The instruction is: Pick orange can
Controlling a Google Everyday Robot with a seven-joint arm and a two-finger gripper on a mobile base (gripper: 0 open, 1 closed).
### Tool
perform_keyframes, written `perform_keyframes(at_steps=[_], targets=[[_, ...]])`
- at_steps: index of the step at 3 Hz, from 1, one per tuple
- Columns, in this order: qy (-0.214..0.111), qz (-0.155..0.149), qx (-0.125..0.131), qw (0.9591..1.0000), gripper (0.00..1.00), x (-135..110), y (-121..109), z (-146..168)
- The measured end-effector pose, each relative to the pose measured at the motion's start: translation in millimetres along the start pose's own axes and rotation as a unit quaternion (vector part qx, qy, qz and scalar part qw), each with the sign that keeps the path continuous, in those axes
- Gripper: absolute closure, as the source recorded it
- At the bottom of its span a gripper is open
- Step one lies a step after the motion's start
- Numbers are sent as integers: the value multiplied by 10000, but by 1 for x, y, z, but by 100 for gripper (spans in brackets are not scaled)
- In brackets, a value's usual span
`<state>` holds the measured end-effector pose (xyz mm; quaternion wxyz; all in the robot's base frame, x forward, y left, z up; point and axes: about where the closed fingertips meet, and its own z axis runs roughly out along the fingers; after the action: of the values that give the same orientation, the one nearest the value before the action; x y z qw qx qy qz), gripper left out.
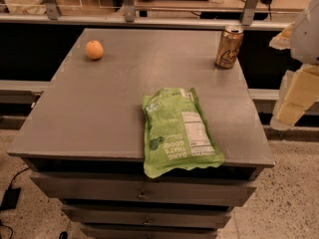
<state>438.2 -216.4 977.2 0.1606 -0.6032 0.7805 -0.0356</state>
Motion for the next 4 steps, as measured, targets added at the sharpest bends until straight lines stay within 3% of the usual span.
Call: perform_keyframes(at_steps=[1, 2, 3, 4], targets=[[-29, 26, 32, 10000, 0, 1, -3, -1], [-238, 213, 243, 9992, 0, 9, -28, -9], [-436, 427, 838, 9946, 0, 13, -101, -15], [-541, 553, 1461, 9862, 0, 8, -157, -31]])
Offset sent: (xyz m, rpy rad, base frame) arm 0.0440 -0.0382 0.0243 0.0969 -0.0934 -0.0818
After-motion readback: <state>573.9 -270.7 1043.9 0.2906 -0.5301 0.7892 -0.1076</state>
